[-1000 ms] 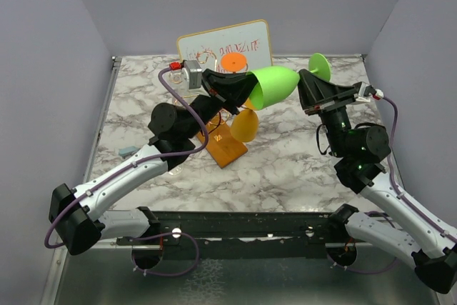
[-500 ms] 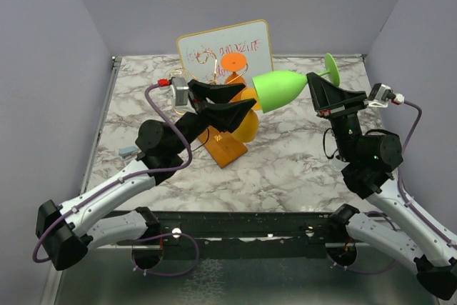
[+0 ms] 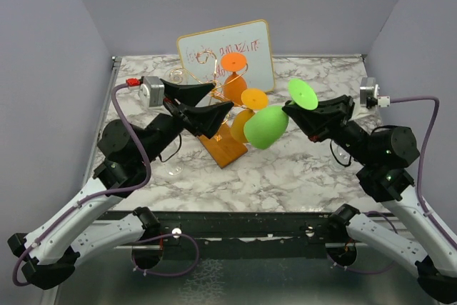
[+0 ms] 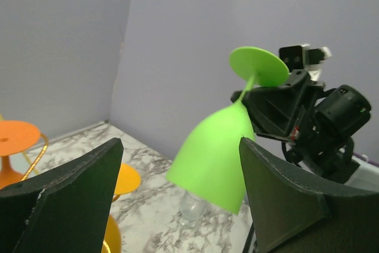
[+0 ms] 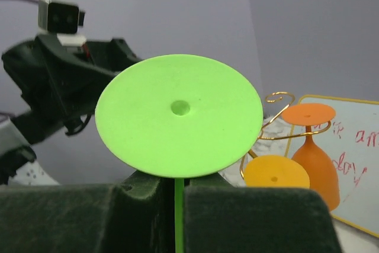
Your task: Place the wine glass upside down on the wine glass rack
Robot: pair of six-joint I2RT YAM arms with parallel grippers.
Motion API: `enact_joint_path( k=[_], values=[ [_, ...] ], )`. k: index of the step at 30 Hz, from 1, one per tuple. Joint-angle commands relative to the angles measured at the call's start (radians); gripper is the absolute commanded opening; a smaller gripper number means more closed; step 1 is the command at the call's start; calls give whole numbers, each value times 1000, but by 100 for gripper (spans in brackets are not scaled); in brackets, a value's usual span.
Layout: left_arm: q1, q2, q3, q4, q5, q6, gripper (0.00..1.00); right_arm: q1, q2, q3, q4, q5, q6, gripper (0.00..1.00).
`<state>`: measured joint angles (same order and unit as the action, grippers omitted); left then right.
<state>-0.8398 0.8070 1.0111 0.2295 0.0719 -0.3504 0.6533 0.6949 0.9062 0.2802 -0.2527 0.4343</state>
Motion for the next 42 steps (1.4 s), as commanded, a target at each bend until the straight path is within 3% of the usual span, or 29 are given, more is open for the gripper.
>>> enact_joint_path(
  k=[1,9,12,15,24,28,38,42],
  values=[
    [-3,-3,93,-227,-146,105,81,0,58,88,-265,-255,-236,1],
    [-3,21,142,-300,-159,108,85,4,178,74,-250,-388,-238,1],
    [-3,81,246,-439,-208,-112,91,21,197,57,-225,-353,-244,1],
    [-2,142,345,-556,-135,-203,91,45,206,44,-210,-311,-258,1],
    [-3,197,405,-648,-74,-367,91,140,226,12,-176,-186,-372,1],
    [-1,253,435,-648,84,-410,90,154,226,-4,-115,-184,-399,1],
    [5,290,457,-710,212,-496,65,163,203,-25,-64,-201,-425,1],
    [5,298,453,-705,273,-523,38,162,184,-30,-72,-214,-454,1]
  ],
)
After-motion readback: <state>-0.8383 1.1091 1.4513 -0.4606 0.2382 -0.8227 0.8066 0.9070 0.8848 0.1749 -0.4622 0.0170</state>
